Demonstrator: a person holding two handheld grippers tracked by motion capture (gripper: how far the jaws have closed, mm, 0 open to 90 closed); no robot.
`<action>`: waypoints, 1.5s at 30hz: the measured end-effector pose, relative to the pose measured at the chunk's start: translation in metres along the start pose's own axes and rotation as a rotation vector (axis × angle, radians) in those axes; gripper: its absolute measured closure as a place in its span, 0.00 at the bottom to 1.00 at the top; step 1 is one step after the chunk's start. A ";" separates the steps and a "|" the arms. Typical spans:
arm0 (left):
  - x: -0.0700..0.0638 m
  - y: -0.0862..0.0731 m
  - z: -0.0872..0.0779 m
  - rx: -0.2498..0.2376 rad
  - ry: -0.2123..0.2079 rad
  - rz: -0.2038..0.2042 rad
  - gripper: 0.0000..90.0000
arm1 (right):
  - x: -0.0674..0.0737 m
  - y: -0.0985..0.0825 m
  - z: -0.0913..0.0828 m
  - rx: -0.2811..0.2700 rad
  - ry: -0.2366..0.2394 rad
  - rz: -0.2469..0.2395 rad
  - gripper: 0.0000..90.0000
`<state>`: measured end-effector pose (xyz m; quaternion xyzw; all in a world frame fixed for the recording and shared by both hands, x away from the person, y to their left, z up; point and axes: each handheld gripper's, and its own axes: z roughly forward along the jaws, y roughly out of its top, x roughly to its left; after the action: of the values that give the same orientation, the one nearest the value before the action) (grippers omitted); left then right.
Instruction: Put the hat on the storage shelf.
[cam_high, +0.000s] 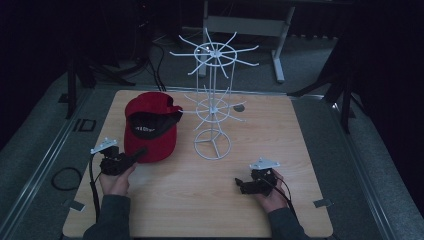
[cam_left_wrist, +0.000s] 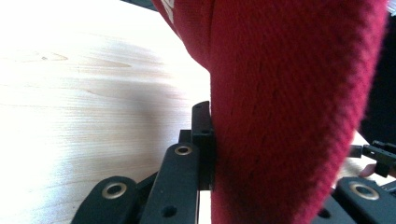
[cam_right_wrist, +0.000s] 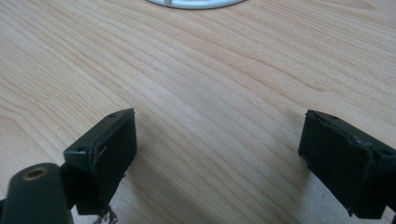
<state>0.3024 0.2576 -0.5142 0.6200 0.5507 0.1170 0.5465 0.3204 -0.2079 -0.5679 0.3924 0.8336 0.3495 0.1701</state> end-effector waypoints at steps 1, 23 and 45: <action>0.000 0.000 0.000 -0.002 0.000 0.000 0.94 | 0.000 0.000 0.000 0.000 0.000 0.000 0.13; -0.011 0.005 -0.008 -0.045 -0.017 0.020 0.94 | 0.000 0.000 0.000 0.000 0.001 0.000 0.12; -0.015 0.010 -0.019 -0.089 -0.013 0.013 0.94 | 0.000 0.000 0.000 0.000 0.001 0.000 0.12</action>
<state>0.2882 0.2573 -0.4924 0.5994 0.5374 0.1405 0.5763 0.3205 -0.2078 -0.5679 0.3921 0.8339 0.3494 0.1698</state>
